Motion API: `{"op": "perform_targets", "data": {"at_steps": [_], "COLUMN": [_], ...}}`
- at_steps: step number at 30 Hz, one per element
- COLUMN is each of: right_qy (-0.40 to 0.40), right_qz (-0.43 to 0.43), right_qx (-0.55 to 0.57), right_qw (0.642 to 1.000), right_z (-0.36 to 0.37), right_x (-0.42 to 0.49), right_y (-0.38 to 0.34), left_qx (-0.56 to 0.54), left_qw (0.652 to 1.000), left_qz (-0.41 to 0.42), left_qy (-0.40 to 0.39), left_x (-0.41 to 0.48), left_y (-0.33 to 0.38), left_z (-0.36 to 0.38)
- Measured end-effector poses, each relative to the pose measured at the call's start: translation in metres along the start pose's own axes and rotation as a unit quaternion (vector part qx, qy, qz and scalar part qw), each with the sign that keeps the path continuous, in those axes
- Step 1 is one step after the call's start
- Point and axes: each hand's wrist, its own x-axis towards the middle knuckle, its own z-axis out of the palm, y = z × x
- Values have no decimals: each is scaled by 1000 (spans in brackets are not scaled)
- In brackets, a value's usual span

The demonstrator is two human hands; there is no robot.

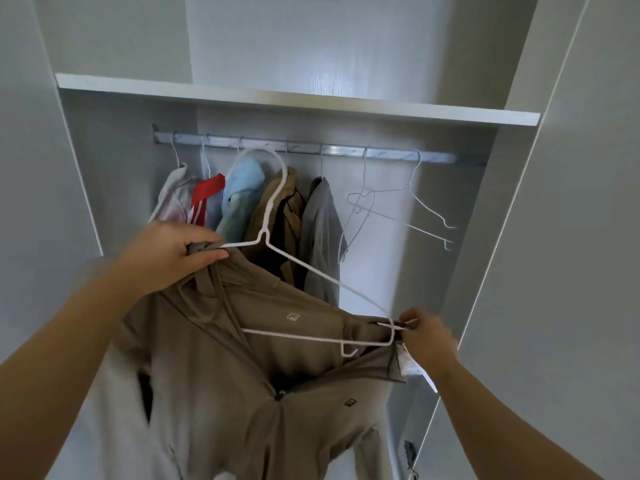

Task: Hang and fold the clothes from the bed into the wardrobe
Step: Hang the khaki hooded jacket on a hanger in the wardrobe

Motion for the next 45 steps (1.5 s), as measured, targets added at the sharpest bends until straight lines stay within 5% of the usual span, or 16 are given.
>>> {"op": "perform_targets", "data": {"at_steps": [5, 14, 23, 26, 31, 34, 39, 41, 43, 45], "right_qy": [-1, 6, 10, -49, 166, 110, 24, 1, 78, 163], "right_qz": [7, -44, -148, -194, -96, 26, 89, 85, 89, 76], "right_qx": [6, 109, 217, 314, 458, 530, 682, 651, 581, 548], "right_qw": [1000, 993, 965, 928, 868, 841, 725, 754, 806, 817], "right_z": [-1, 0, 7, 7, -4, -8, -25, -29, -31, -39], "right_x": [-2, -9, -43, -53, -41, -34, -33, -36, -38, -37], "right_y": [-3, -25, -58, -51, -36, -35, -36, -31, -27, -27], "left_qx": [68, 165, 4, -46, -119, -147, -151, -154, -150, -136], "left_qw": [996, 985, 983, 970, 946, 946, 949, 949, 950, 953], "left_qz": [49, -29, -171, -202, -244, -221, -199, -201, -200, -197], "left_qy": [11, 32, 71, 125, 177, 188, 191, 187, 186, 185], "left_x": [-1, -4, -17, -23, -22, -18, -14, -14, -13, -13], "left_y": [0, 31, 63, 57, 53, 55, 58, 57, 54, 55], "left_z": [5, 36, 76, 70, 57, 53, 56, 56, 56, 57]}}
